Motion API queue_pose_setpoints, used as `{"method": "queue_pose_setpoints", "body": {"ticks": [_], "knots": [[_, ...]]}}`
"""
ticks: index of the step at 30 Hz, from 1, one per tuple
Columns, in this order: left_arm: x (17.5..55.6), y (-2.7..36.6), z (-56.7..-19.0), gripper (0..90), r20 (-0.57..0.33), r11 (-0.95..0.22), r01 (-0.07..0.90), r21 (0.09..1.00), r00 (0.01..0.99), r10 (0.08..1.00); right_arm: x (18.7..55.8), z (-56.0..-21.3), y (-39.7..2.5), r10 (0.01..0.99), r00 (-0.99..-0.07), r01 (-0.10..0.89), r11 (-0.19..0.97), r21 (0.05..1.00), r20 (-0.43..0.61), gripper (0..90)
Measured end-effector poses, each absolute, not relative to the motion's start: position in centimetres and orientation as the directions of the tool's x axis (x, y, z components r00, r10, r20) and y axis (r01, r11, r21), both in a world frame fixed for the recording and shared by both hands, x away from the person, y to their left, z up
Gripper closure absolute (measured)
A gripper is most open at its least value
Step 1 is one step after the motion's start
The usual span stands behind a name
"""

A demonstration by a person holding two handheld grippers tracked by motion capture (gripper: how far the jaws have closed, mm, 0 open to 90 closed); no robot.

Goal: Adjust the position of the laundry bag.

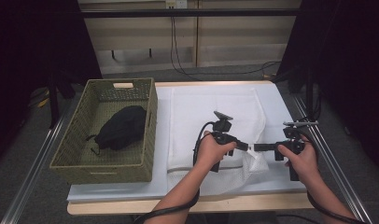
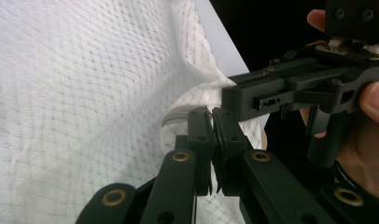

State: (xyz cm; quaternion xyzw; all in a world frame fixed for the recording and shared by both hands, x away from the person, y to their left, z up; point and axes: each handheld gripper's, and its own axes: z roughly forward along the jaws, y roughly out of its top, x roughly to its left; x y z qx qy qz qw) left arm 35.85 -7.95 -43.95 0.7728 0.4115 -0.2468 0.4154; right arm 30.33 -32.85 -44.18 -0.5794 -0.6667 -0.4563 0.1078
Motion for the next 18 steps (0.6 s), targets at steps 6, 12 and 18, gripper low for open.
{"method": "queue_pose_setpoints", "body": {"ticks": [6, 12, 18], "knots": [[35.61, -8.44, -44.24, 85.4, -0.714, -0.328, 0.838, 0.437, 0.544, 0.440, 30.24, -44.06, -33.23, 0.671, -0.307, 0.867, -0.096, 0.489, 0.675, 87.4], [35.65, -8.66, -44.58, 85.8, -0.718, -0.335, 0.834, 0.438, 0.549, 0.427, 30.27, -43.96, -33.11, 0.671, -0.312, 0.865, -0.091, 0.493, 0.673, 87.4], [35.65, -8.79, -44.27, 86.5, -0.715, -0.332, 0.836, 0.437, 0.547, 0.435, 30.15, -44.00, -33.10, 0.664, -0.318, 0.861, -0.098, 0.500, 0.677, 78.8]]}}
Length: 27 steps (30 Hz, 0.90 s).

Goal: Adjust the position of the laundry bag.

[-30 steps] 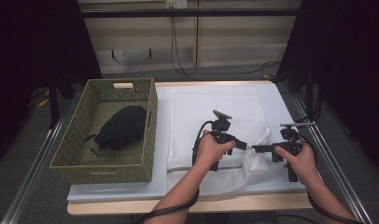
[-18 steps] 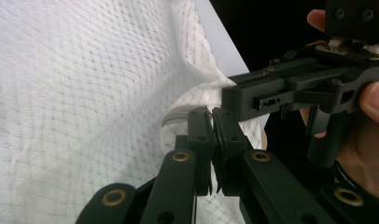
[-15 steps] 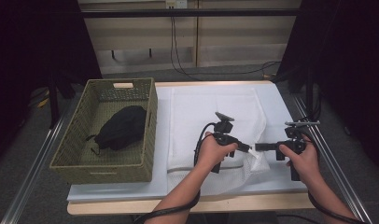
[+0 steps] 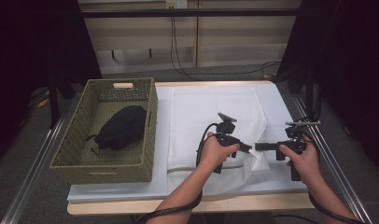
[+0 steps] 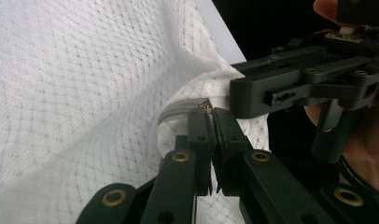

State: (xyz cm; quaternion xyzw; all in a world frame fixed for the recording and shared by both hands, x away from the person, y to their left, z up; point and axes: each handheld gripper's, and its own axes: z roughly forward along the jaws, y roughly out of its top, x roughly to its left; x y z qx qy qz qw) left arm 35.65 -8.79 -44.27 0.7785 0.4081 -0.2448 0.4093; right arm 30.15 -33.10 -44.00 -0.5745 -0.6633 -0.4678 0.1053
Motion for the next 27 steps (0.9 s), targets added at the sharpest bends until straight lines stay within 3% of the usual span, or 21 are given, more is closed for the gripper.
{"method": "queue_pose_setpoints", "body": {"ticks": [4, 5, 8, 27], "knots": [[35.8, -8.6, -44.0, 86.5, -0.718, -0.340, 0.838, 0.427, 0.542, 0.437, 30.2, -44.2, -33.0, 0.672, -0.322, 0.860, -0.087, 0.503, 0.667, 78.1], [35.7, -8.6, -44.0, 86.5, -0.720, -0.331, 0.844, 0.422, 0.534, 0.444, 30.2, -44.2, -32.8, 0.665, -0.320, 0.865, -0.087, 0.495, 0.675, 84.4], [35.8, -8.3, -44.1, 86.6, -0.710, -0.345, 0.836, 0.427, 0.546, 0.445, 30.1, -44.2, -32.7, 0.658, -0.322, 0.870, -0.079, 0.487, 0.681, 87.0], [35.3, -8.9, -43.0, 86.7, -0.709, -0.360, 0.845, 0.395, 0.530, 0.465, 29.5, -43.5, -33.3, 0.677, -0.324, 0.873, -0.055, 0.484, 0.661, 88.4]]}}
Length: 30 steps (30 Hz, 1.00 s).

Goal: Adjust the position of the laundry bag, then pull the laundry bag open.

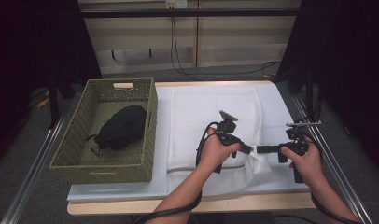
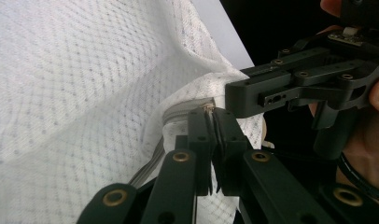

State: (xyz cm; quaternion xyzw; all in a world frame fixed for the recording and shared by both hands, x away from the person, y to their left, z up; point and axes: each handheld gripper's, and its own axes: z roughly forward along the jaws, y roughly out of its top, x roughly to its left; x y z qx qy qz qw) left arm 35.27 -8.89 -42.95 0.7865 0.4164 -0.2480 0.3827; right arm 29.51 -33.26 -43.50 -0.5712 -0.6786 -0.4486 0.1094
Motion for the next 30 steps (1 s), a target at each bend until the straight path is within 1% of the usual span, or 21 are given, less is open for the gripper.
{"method": "queue_pose_setpoints", "body": {"ticks": [8, 12, 13, 14, 23, 26, 30], "knots": [[35.2, -9.5, -42.6, 86.8, -0.705, -0.357, 0.848, 0.393, 0.526, 0.475, 29.3, -43.3, -33.6, 0.684, -0.329, 0.868, -0.053, 0.494, 0.651, 88.4], [35.1, -9.5, -42.6, 86.8, -0.705, -0.368, 0.843, 0.393, 0.533, 0.467, 29.2, -43.3, -33.9, 0.675, -0.321, 0.875, -0.057, 0.480, 0.664, 88.4], [35.1, -9.6, -42.5, 86.8, -0.718, -0.370, 0.848, 0.380, 0.522, 0.459, 29.1, -43.3, -33.9, 0.676, -0.328, 0.871, -0.054, 0.489, 0.659, 88.4], [35.1, -9.6, -42.5, 86.8, -0.709, -0.372, 0.846, 0.383, 0.527, 0.469, 29.1, -43.2, -34.0, 0.679, -0.329, 0.870, -0.052, 0.490, 0.656, 88.4], [35.2, -9.6, -41.9, 86.8, -0.709, -0.379, 0.836, 0.396, 0.541, 0.453, 28.9, -42.8, -34.3, 0.666, -0.334, 0.865, -0.063, 0.497, 0.667, 88.4], [35.2, -9.3, -42.0, 86.8, -0.716, -0.371, 0.847, 0.380, 0.524, 0.462, 29.0, -42.8, -34.1, 0.667, -0.339, 0.865, -0.057, 0.499, 0.664, 88.4], [35.3, -9.1, -42.1, 86.8, -0.706, -0.374, 0.847, 0.378, 0.525, 0.475, 29.2, -43.0, -33.9, 0.664, -0.342, 0.867, -0.051, 0.496, 0.665, 88.4]]}}
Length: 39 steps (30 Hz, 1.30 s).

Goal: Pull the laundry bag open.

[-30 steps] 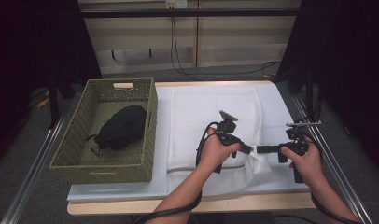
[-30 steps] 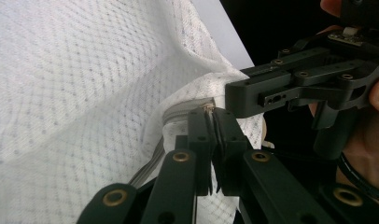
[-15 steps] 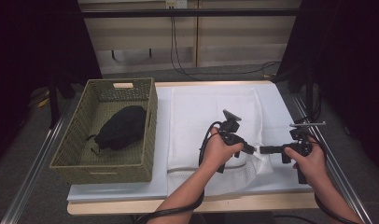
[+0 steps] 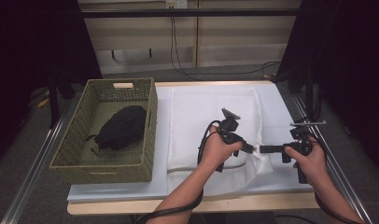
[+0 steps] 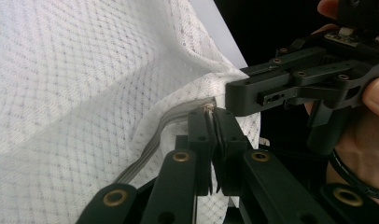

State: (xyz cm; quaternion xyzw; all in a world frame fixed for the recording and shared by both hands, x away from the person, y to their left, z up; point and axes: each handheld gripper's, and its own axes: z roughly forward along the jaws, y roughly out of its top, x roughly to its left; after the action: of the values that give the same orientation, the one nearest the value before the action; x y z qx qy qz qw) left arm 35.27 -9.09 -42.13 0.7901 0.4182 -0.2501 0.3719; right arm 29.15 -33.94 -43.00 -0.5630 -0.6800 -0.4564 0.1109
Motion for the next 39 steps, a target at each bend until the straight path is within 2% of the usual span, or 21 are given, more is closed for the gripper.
{"method": "queue_pose_setpoints", "body": {"ticks": [6, 17, 25, 39], "knots": [[35.3, -8.9, -42.4, 86.8, -0.731, -0.355, 0.861, 0.363, 0.500, 0.464, 29.2, -43.2, -34.3, 0.661, -0.338, 0.870, -0.053, 0.490, 0.670, 88.5], [35.6, -8.6, -42.8, 86.8, -0.732, -0.373, 0.852, 0.367, 0.512, 0.450, 29.0, -43.2, -34.2, 0.665, -0.334, 0.873, -0.049, 0.485, 0.668, 88.6], [35.8, -8.6, -43.2, 86.8, -0.773, -0.372, 0.863, 0.343, 0.484, 0.410, 28.4, -43.5, -34.9, 0.660, -0.319, 0.875, -0.070, 0.478, 0.680, 88.6], [35.5, -8.2, -43.8, 86.8, -0.771, -0.377, 0.856, 0.355, 0.496, 0.400, 28.1, -43.6, -35.0, 0.667, -0.323, 0.876, -0.059, 0.480, 0.671, 88.6]]}}
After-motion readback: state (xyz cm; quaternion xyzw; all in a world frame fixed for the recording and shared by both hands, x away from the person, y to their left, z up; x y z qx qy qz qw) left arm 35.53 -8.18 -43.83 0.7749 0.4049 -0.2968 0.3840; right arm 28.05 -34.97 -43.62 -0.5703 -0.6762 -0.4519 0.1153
